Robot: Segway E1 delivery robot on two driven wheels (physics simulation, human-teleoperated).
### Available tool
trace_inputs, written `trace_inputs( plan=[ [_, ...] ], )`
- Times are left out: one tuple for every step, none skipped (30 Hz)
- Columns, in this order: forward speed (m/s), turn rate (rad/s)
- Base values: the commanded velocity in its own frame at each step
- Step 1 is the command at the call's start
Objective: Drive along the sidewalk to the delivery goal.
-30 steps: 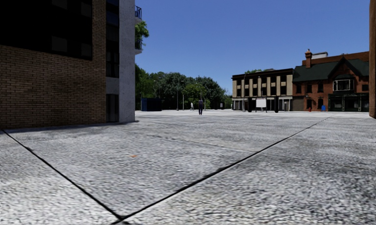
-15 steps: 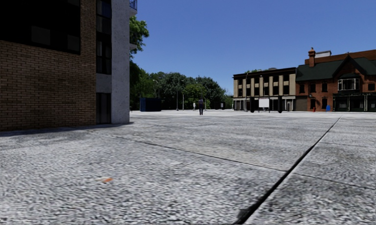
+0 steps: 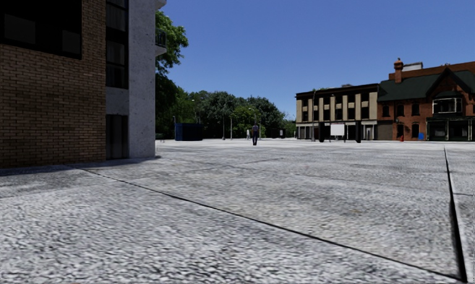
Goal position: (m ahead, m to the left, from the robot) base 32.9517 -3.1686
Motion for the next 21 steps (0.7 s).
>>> trace_inputs(
  plan=[
    [2.00, 0.00],
    [2.00, 0.00],
    [2.00, 0.00],
    [2.00, 0.00],
    [2.00, 0.00],
    [2.00, 0.00],
    [2.00, 0.00],
    [2.00, 0.00],
    [2.00, 0.00],
    [2.00, 0.00],
    [2.00, 0.00],
    [2.00, 0.00],
    [2.00, 0.00],
    [2.00, 0.00],
    [2.00, 0.00],
    [2.00, 0.00],
    [2.00, 0.00],
    [2.00, 0.00],
    [2.00, 0.00],
    [2.00, 0.00],
    [2.00, 0.00]
  ],
)
